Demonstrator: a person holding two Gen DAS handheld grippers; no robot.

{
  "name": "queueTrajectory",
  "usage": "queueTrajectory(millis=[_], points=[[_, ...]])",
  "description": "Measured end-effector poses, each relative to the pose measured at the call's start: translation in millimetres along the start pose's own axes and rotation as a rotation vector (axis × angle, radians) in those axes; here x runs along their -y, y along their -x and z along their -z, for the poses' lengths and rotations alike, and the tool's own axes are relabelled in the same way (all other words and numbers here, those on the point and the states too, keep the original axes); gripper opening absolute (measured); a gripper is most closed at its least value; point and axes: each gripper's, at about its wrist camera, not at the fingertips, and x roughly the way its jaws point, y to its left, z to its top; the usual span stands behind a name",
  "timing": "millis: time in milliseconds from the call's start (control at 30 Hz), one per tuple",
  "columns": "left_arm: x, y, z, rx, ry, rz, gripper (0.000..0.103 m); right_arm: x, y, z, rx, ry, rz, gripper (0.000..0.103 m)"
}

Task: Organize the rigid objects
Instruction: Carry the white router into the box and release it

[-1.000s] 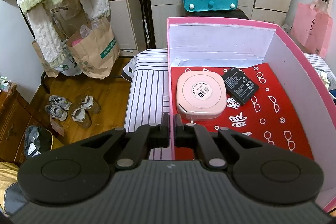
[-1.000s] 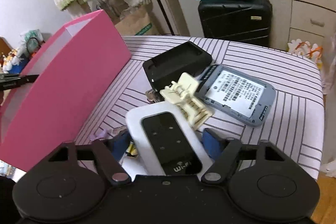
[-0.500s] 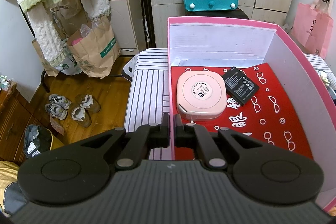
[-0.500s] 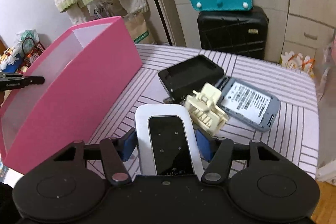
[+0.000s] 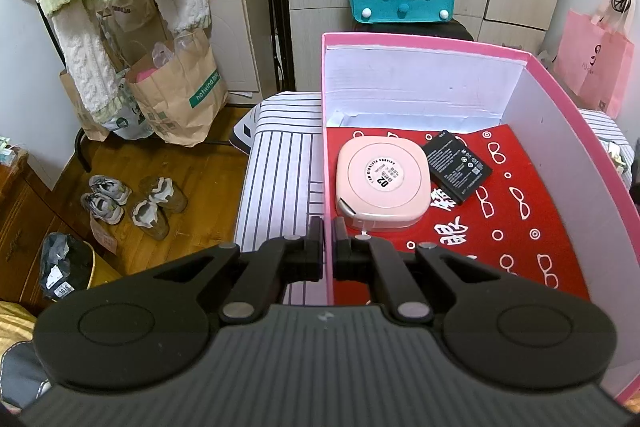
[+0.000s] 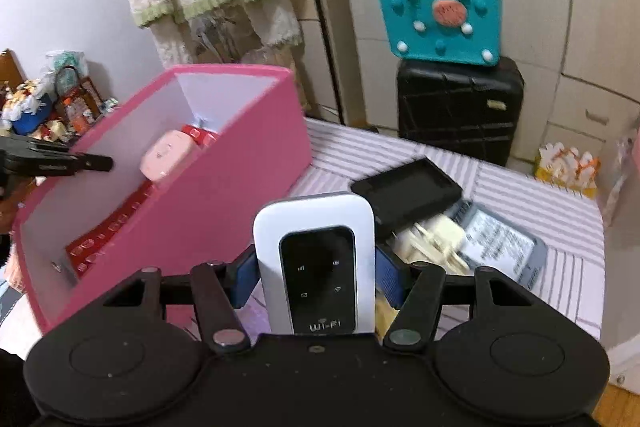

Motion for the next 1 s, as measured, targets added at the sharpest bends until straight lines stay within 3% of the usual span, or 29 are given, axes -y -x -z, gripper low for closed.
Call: queueTrajectory(millis=[300, 533, 767, 1000], points=[[-2, -1, -1, 0.002, 0.011, 0.009, 0.004, -29, 19, -41, 0.117, 0.043, -0.084, 0.065], [-2, -1, -1, 0.003, 0.014, 0.014, 0.004, -75, 25, -80, 0.149, 0.195, -0.175, 0.065], [-1, -2, -1, 0.003, 0.016, 0.016, 0.005, -124, -20, -92, 0.011, 0.355, -0.246, 0.065], [0, -2, -1, 0.003, 0.007, 0.01, 0.005, -159, -83, -90, -0.215, 0.556, -0.222, 0.065]])
